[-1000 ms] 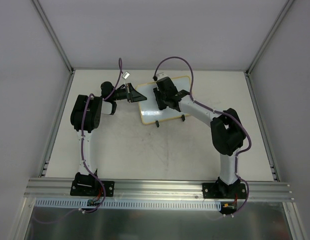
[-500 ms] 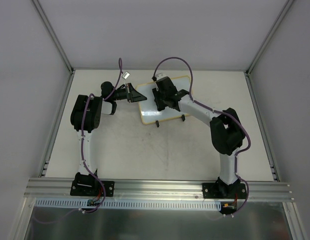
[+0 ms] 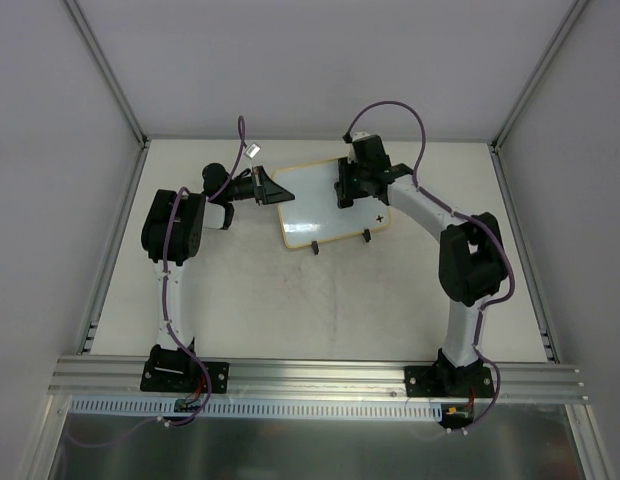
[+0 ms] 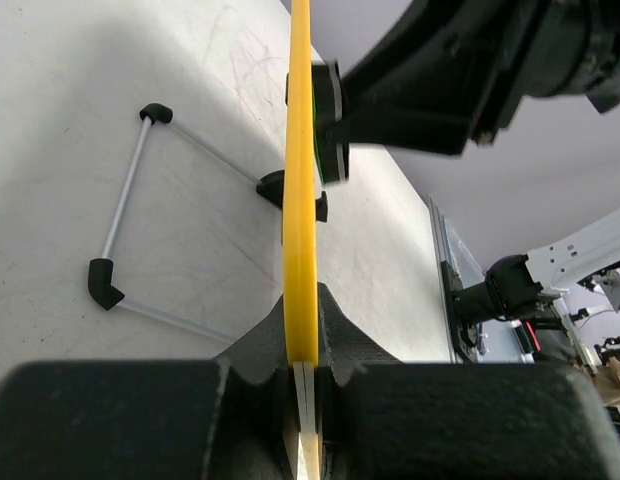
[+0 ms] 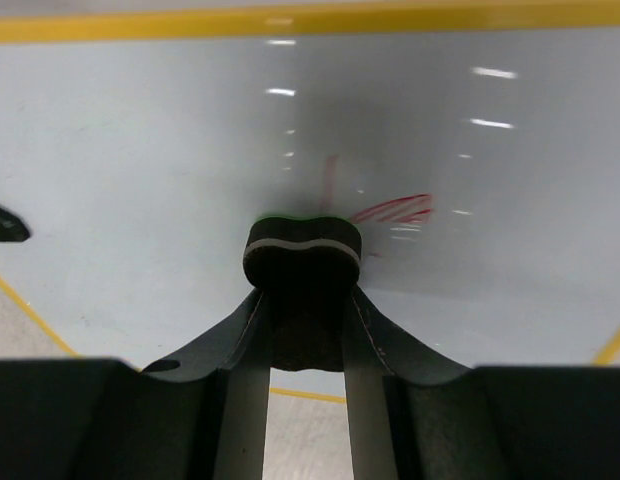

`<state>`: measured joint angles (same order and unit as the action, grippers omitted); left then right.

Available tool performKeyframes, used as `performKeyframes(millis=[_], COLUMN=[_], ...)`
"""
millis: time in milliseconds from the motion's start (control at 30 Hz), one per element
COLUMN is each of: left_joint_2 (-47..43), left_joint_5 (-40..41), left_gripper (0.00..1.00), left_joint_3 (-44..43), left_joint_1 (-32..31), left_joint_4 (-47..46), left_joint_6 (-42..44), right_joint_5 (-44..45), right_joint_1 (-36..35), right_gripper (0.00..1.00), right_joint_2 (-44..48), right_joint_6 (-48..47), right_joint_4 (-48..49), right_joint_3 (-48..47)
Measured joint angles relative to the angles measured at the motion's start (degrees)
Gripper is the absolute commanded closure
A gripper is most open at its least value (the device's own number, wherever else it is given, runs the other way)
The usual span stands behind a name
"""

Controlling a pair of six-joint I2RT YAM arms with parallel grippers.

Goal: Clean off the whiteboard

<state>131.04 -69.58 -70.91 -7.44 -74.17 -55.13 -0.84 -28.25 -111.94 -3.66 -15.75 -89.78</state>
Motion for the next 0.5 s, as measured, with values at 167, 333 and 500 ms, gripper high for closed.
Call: performKeyframes(millis=[167, 333, 500], left_joint_2=[0.0, 0.0, 0.0], left_joint_5=[-0.02, -0.04, -0.07], left_gripper=[1.0, 1.0, 1.0], left_joint_3=[0.0, 0.0, 0.0], left_joint_1=[0.0, 0.0, 0.0], left_joint_4=[-0.02, -0.02, -0.02], left_joint_6=[0.0, 0.0, 0.0], right_joint_5=[1.57, 3.37, 3.61], right_joint_1=[5.16, 8.46, 8.87], right_gripper=[1.0, 1.0, 1.0], right_joint_2=[0.94, 1.42, 1.42], right_joint_6=[-0.28, -0.87, -1.38], right_joint_4=[-0.24, -0.59, -0.76], right_joint_3=[0.0, 0.0, -0.13])
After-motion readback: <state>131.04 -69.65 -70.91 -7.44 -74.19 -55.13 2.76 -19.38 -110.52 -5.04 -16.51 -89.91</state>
